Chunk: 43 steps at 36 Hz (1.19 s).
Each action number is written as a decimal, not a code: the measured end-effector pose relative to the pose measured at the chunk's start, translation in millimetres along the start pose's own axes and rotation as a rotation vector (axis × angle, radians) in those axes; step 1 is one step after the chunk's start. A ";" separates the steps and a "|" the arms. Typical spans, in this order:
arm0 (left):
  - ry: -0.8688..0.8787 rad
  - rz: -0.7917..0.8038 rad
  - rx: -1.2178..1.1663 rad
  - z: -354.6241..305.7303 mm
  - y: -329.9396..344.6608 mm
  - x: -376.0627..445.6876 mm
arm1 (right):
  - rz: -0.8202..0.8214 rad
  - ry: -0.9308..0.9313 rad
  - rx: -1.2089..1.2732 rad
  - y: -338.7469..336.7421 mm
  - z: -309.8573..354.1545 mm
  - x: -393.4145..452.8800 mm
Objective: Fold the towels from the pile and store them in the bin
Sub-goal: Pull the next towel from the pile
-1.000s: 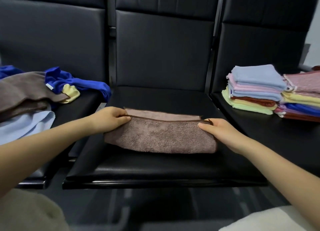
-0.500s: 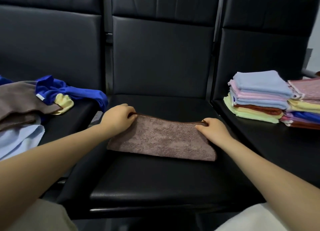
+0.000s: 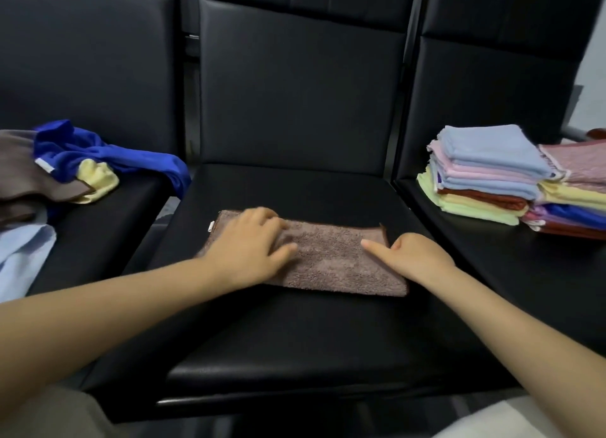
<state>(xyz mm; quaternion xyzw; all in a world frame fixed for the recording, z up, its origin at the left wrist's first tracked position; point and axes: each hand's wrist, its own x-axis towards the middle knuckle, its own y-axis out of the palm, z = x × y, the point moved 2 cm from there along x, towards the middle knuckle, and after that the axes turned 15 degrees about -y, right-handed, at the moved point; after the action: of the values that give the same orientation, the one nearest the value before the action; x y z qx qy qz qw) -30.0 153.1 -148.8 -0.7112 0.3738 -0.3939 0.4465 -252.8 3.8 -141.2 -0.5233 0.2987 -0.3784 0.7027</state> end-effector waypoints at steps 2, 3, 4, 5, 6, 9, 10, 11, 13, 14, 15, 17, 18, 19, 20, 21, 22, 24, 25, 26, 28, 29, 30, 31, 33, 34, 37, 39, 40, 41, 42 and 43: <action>0.001 0.088 0.078 -13.2 10.9 -9.0 | 0.049 -0.013 0.094 2.2 3.4 -6.6; -0.003 0.125 0.124 -16.5 17.4 -13.9 | 0.071 -0.014 0.179 4.1 4.9 -9.6; -0.007 0.149 0.167 -18.4 22.9 -18.0 | 0.078 -0.018 0.282 5.6 6.2 -11.4; -0.013 0.162 0.194 -19.1 27.6 -20.7 | 0.070 -0.027 0.385 6.2 7.6 -12.9; -0.023 0.171 0.195 -19.5 29.5 -21.3 | 0.054 -0.036 0.471 5.7 9.6 -14.2; -0.103 0.232 0.000 -17.1 24.4 -12.0 | -0.012 -0.044 0.657 0.0 18.6 -16.9; -0.139 0.236 -0.100 -15.7 19.9 -7.1 | -0.047 -0.043 0.708 -2.2 21.8 -17.0; -0.176 0.227 -0.182 -12.4 14.7 -2.6 | -0.084 -0.051 0.743 -4.5 25.2 -16.1; -0.236 0.170 -0.274 -2.7 2.6 3.9 | -0.147 -0.091 0.787 -9.5 33.4 -13.6; -0.261 0.131 -0.286 3.8 -4.6 6.3 | -0.170 -0.114 0.809 -12.0 38.6 -12.5; -0.287 0.098 -0.284 11.4 -11.6 8.1 | -0.189 -0.136 0.839 -14.6 44.4 -11.9; -0.343 0.058 -0.294 26.6 -25.4 11.7 | -0.219 -0.171 0.911 -18.8 58.6 -10.6; -0.376 0.050 -0.312 35.2 -30.2 14.0 | -0.227 -0.189 0.949 -20.2 66.7 -10.0; -0.415 0.055 -0.339 44.0 -33.8 15.5 | -0.225 -0.208 0.986 -20.5 75.5 -9.2; -0.461 0.066 -0.388 52.7 -35.0 17.3 | -0.218 -0.227 1.020 -20.5 84.9 -8.9; -0.517 0.092 -0.462 61.0 -34.5 18.2 | -0.210 -0.248 1.046 -20.0 94.2 -8.7; -0.575 0.123 -0.540 68.4 -33.2 17.4 | -0.199 -0.270 1.069 -18.7 104.3 -8.7; -0.671 0.206 -0.622 79.1 -28.8 13.4 | -0.186 -0.312 1.080 -13.7 122.5 -9.0; -0.694 0.239 -0.638 83.2 -26.9 10.9 | -0.175 -0.333 1.070 -10.1 131.6 -9.7; -0.701 0.254 -0.664 86.8 -25.6 9.1 | -0.149 -0.358 1.061 -5.6 140.7 -10.8; -0.699 0.258 -0.709 90.8 -26.5 4.7 | -0.019 -0.405 1.075 6.3 157.0 -13.7; -0.701 0.251 -0.722 91.2 -27.3 3.6 | 0.079 -0.415 1.093 11.6 163.1 -16.0; -0.709 0.238 -0.730 92.3 -27.9 2.8 | 0.178 -0.416 1.116 16.7 168.2 -18.2; -0.718 0.230 -0.724 92.5 -28.4 1.7 | 0.246 -0.413 1.129 20.8 170.7 -19.5; -0.727 0.242 -0.698 89.8 -27.2 -0.6 | 0.247 -0.426 1.090 24.1 169.1 -19.7; -0.727 0.248 -0.663 88.0 -26.6 -0.8 | 0.187 -0.434 1.045 24.2 165.8 -17.6; -0.726 0.238 -0.455 80.9 -27.3 -2.1 | -0.080 -0.407 0.749 23.6 146.4 -8.6; -0.708 0.255 -0.346 70.6 -29.3 -1.9 | -0.169 -0.346 0.485 24.5 131.7 -2.8; -0.692 0.276 -0.332 64.2 -28.8 -1.0 | -0.149 -0.307 0.396 25.7 126.2 -1.4; -0.683 0.294 -0.347 57.8 -27.2 0.2 | -0.092 -0.259 0.345 27.2 121.7 -1.5; -0.691 0.312 -0.389 52.2 -25.1 1.4 | -0.022 -0.209 0.314 29.0 118.4 -2.2; -0.709 0.333 -0.438 46.6 -23.4 1.8 | 0.045 -0.173 0.269 30.4 116.3 -3.2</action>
<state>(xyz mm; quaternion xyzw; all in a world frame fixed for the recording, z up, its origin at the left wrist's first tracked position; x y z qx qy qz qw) 16.6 174.9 -140.2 -0.8101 0.3815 0.0401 0.4435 -153.0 70.8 -138.5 -0.4484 0.1951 -0.3527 0.7978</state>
